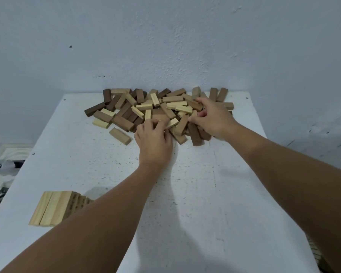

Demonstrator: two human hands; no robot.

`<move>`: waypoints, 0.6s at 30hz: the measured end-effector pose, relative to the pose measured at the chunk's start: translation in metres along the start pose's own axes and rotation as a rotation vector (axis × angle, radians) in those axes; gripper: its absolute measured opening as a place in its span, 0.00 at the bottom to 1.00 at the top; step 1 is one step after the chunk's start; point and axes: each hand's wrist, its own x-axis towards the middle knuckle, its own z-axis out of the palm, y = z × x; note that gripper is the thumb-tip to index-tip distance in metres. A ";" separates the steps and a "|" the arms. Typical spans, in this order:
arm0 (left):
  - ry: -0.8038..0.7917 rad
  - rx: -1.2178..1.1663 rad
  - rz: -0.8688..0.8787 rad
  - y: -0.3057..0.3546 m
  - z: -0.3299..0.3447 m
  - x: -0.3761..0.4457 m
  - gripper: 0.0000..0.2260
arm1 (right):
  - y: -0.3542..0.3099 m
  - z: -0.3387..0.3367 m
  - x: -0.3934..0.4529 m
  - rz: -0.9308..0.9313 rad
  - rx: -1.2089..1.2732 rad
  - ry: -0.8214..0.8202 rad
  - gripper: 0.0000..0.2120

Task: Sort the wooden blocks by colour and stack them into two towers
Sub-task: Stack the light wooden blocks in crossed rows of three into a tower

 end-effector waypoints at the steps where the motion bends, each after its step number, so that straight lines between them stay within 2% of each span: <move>1: 0.001 0.002 -0.006 0.000 0.000 0.000 0.15 | -0.002 0.000 0.003 0.000 -0.011 -0.026 0.29; 4: 0.030 -0.004 -0.002 0.000 0.002 -0.001 0.14 | -0.009 0.003 0.012 -0.016 -0.107 -0.067 0.18; 8: 0.043 -0.011 0.001 0.001 0.001 -0.002 0.15 | -0.011 0.012 0.017 -0.018 -0.141 0.030 0.02; 10: 0.047 -0.006 -0.003 0.000 0.002 -0.002 0.14 | -0.011 0.014 0.017 -0.028 -0.164 0.042 0.02; 15: 0.052 -0.005 -0.001 0.001 0.003 -0.001 0.13 | -0.017 0.010 0.021 -0.016 -0.197 -0.074 0.12; 18: 0.052 -0.011 -0.001 0.001 0.002 -0.001 0.13 | -0.017 0.014 0.020 0.012 -0.205 -0.022 0.09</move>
